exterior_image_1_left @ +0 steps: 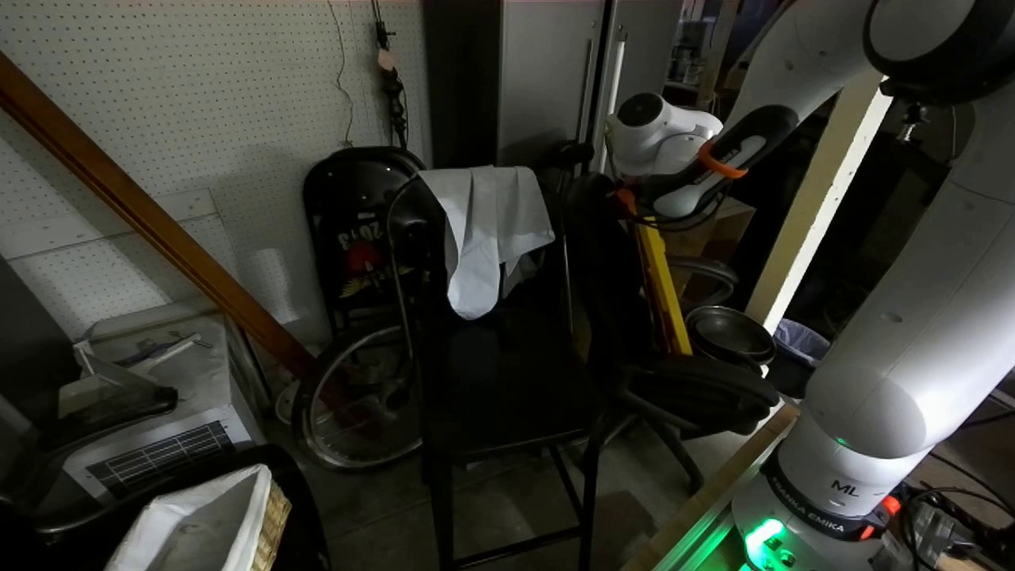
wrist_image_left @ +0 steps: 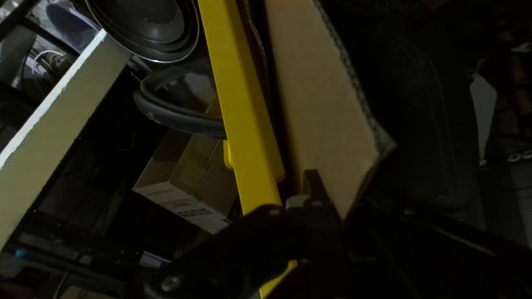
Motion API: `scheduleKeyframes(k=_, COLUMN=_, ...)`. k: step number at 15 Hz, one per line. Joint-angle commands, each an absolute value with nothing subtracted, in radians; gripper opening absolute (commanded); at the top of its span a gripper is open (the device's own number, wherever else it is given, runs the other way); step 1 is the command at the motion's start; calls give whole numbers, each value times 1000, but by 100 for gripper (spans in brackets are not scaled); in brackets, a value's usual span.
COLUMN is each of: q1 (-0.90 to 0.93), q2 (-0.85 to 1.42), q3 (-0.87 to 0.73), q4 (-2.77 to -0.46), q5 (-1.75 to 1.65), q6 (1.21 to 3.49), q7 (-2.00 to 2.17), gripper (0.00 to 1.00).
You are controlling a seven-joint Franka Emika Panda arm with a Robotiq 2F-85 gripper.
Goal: Move the cardboard to the left
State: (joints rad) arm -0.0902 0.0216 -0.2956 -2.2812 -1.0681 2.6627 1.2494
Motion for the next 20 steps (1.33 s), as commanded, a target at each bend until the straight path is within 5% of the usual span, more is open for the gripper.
scheduleKeyframes(k=1, q1=-78, q2=-76, q3=-287, q4=-2301, q5=-1223, q6=2674, q7=1371, gripper=1)
scheduleKeyframes(k=12, q1=-67, q2=-84, q3=-272, q4=-2315, q5=-1323, q6=2693, q7=1446, gripper=1)
scheduleKeyframes(k=20, q1=-58, q2=109, q3=-255, q4=-2245, q5=-1205, q6=2677, q7=1393, gripper=1)
